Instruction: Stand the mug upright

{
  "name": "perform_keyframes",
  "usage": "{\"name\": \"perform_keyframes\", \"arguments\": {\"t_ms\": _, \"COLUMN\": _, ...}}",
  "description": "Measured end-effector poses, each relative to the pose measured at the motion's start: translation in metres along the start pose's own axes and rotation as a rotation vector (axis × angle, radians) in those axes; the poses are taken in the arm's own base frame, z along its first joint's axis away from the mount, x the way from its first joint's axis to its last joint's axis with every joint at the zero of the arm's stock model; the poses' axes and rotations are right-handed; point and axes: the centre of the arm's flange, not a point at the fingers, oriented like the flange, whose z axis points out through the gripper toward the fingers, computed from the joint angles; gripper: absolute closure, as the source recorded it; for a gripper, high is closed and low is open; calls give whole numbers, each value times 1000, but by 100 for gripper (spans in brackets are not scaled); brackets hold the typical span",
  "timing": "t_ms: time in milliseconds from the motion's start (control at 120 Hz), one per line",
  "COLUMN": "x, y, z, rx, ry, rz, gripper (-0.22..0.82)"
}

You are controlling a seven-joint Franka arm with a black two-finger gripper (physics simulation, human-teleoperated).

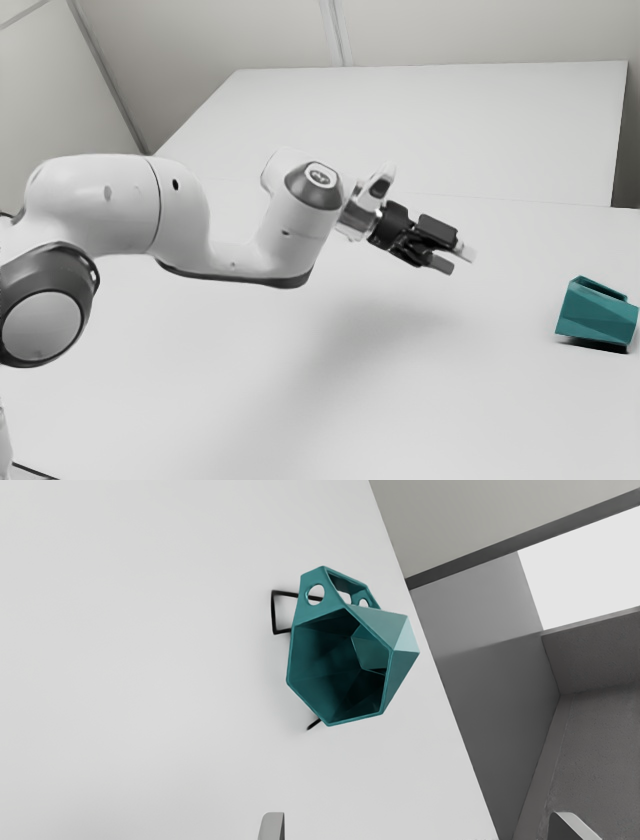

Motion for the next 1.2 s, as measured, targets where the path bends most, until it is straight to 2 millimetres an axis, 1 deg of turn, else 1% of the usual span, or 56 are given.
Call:
{"name": "perform_keyframes", "arguments": {"t_ms": 158, "x": 5, "y": 6, "z": 29, "rx": -23, "ry": -15, "rz": 56, "gripper": 4}}
{"name": "perform_keyframes", "arguments": {"t_ms": 317, "x": 7, "y": 7, "z": 54, "rx": -38, "ry": -27, "rz": 94, "gripper": 4}}
{"name": "perform_keyframes", "arguments": {"t_ms": 508, "x": 15, "y": 13, "z": 76, "rx": -56, "ry": -32, "rz": 145, "gripper": 4}}
{"name": "perform_keyframes", "arguments": {"t_ms": 692, "x": 11, "y": 9, "z": 99, "rx": -64, "ry": -51, "rz": 165, "gripper": 3}}
{"name": "perform_keyframes", "arguments": {"t_ms": 900, "x": 11, "y": 16, "z": 126, "rx": -82, "ry": -65, "rz": 199, "gripper": 3}}
{"name": "perform_keyframes", "arguments": {"t_ms": 1050, "x": 8, "y": 15, "z": 145, "rx": -90, "ry": -79, "rz": 211, "gripper": 3}}
{"name": "perform_keyframes", "arguments": {"t_ms": 1200, "x": 8, "y": 16, "z": 160, "rx": -98, "ry": -85, "rz": 226, "gripper": 3}}
